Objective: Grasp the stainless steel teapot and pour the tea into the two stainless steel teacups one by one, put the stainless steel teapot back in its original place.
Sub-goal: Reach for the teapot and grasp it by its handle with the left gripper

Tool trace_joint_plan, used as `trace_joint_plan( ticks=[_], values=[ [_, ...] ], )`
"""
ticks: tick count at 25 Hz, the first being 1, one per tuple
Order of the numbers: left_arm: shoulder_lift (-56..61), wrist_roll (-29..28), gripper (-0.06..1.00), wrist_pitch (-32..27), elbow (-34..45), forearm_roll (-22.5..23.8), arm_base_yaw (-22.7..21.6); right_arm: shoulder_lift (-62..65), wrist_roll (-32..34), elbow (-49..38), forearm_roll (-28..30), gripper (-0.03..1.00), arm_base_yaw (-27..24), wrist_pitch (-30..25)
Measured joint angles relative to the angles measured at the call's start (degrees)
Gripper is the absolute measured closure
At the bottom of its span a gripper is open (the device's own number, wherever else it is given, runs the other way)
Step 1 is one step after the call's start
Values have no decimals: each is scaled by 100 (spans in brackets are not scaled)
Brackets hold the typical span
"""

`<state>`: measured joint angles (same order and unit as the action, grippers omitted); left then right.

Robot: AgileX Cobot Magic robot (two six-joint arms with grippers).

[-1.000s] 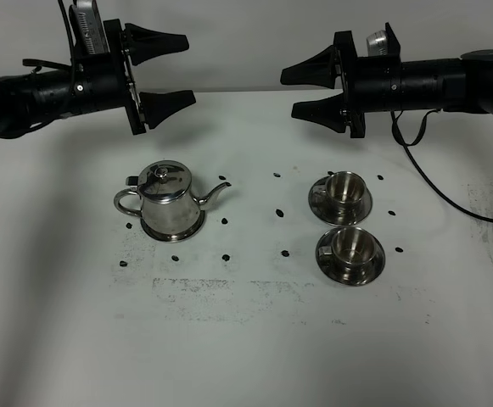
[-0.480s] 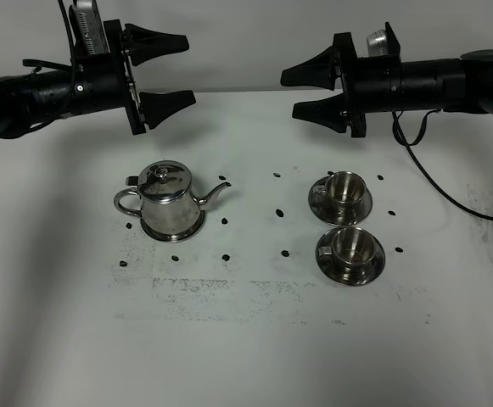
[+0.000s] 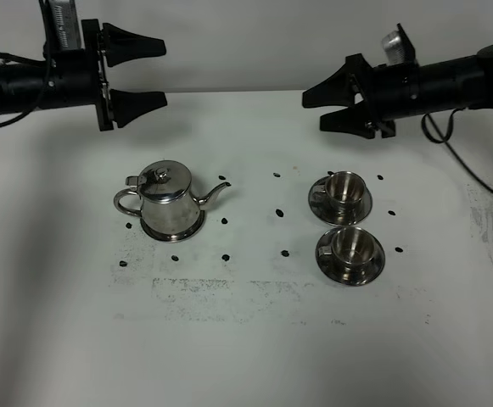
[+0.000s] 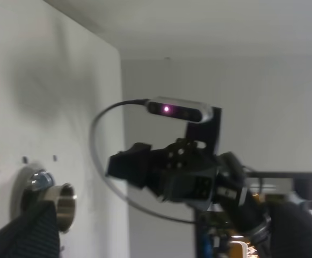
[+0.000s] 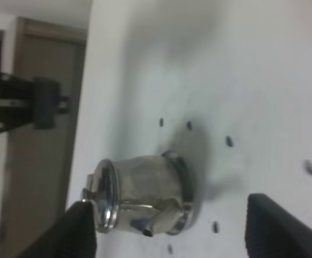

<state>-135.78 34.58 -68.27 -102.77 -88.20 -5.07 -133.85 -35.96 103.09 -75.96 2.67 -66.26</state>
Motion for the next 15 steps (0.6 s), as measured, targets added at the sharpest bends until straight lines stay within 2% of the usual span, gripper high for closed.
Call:
trace_joint_plan(
  ticks=[7, 13, 15],
  values=[
    [921, -104, 18, -16, 0, 1074, -234, 890, 96, 0, 987, 41, -491, -12],
    [1924, -215, 18, -16, 0, 2111, -588, 1740, 416, 0, 2606, 45, -651, -257],
    [2320, -250, 18, -16, 0, 2507, -753, 2090, 523, 0, 2944, 45, -651, -299]
  ],
)
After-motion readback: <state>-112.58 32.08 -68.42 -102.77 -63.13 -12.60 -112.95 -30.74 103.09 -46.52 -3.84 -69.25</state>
